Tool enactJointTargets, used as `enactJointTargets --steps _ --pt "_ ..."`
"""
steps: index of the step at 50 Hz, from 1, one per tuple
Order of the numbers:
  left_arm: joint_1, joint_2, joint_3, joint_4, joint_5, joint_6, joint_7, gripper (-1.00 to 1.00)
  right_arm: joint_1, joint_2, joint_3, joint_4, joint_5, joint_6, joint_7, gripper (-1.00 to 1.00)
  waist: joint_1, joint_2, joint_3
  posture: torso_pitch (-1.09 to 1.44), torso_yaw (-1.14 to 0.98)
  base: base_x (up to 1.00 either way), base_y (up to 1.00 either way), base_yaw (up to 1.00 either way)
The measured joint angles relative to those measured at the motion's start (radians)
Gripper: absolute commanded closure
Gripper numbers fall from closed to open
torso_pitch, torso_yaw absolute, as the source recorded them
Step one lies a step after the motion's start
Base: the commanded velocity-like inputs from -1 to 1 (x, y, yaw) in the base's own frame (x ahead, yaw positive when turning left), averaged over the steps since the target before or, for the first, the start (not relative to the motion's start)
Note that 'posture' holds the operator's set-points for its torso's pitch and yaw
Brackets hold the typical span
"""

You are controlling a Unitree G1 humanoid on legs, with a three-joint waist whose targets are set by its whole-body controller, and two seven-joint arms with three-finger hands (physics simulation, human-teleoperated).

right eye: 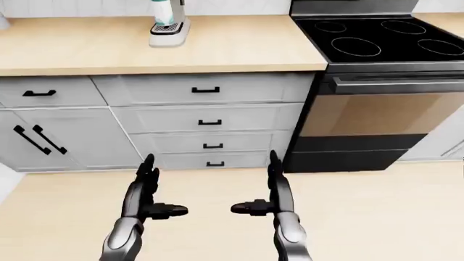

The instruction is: Press the button on the coffee machine to serve coffee.

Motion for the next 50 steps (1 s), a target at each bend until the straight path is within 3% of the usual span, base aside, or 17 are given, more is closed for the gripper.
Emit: enactJointTargets --steps 1,3,5,7,11,18,23,28,36,43,50 --pt "0.003 0.003 0.007 -0.02 -0.006 -0.001 -0.003 -1.0 -0.029 -0.001 0.0 0.028 0.0 -0.015 -0.001 -1.0 -0.006 -0.005 -0.009 0.0 0.0 0.0 0.0 0.0" --pt "-0.022 0.005 0.01 -0.066 -0.024 -0.018 -0.016 -1.0 -0.088 -0.009 -0.011 0.066 -0.003 -0.06 -0.009 -1.0 0.012 -0.002 -0.059 0.0 0.0 0.0 0.0 0.0" --pt "-0.026 0.005 0.012 -0.076 -0.037 -0.04 -0.026 -1.0 -0.066 -0.006 -0.005 0.038 -0.002 -0.073 -0.009 -1.0 0.017 -0.007 -0.041 0.0 0.0 0.0 0.0 0.0" --pt "-0.007 0.003 0.017 -0.076 -0.044 -0.036 -0.026 -1.0 -0.018 -0.005 0.006 -0.009 -0.003 -0.057 -0.002 -1.0 0.016 -0.005 -0.053 0.0 0.0 0.0 0.0 0.0" --pt "0.002 -0.005 0.007 -0.077 -0.049 0.0 -0.015 -1.0 0.003 -0.007 -0.006 -0.045 -0.01 -0.013 -0.002 -1.0 0.012 -0.004 -0.052 0.0 0.0 0.0 0.0 0.0" --pt "0.009 -0.008 0.001 -0.134 -0.061 0.04 -0.004 -1.0 -0.013 -0.003 -0.003 -0.114 -0.025 0.045 -0.022 -1.0 0.008 -0.006 -0.065 0.0 0.0 0.0 0.0 0.0" --pt "-0.039 0.0 -0.002 -0.215 -0.059 0.145 0.015 -1.0 -0.063 -0.014 0.0 -0.254 -0.051 0.195 -0.034 -1.0 0.012 -0.005 -0.069 0.0 0.0 0.0 0.0 0.0" --pt "-0.144 0.011 0.013 -0.297 -0.065 0.285 0.03 -1.0 -0.14 -0.032 -0.035 -0.362 -0.055 0.359 -0.026 -1.0 0.012 -0.007 -0.076 0.0 0.0 0.0 0.0 0.0" --pt "-0.437 0.097 0.104 -0.324 -0.155 0.548 0.086 -1.0 -0.385 -0.085 -0.072 -0.503 -0.053 0.691 -0.049 -1.0 0.01 -0.004 -0.071 0.0 0.0 0.0 0.0 0.0" --pt "-0.675 0.202 0.146 -0.247 -0.216 0.704 0.117 -1.0 -0.649 -0.189 -0.126 -0.471 0.004 0.967 -0.046 -1.0 0.011 -0.003 -0.058 0.0 0.0 0.0 0.0 0.0" --pt "-0.868 0.294 0.17 -0.129 -0.267 0.763 0.156 -1.0 -0.835 -0.266 -0.17 -0.398 0.061 1.096 -0.052 -1.0 0.012 0.0 -0.044 0.0 0.0 0.0 0.0 0.0"
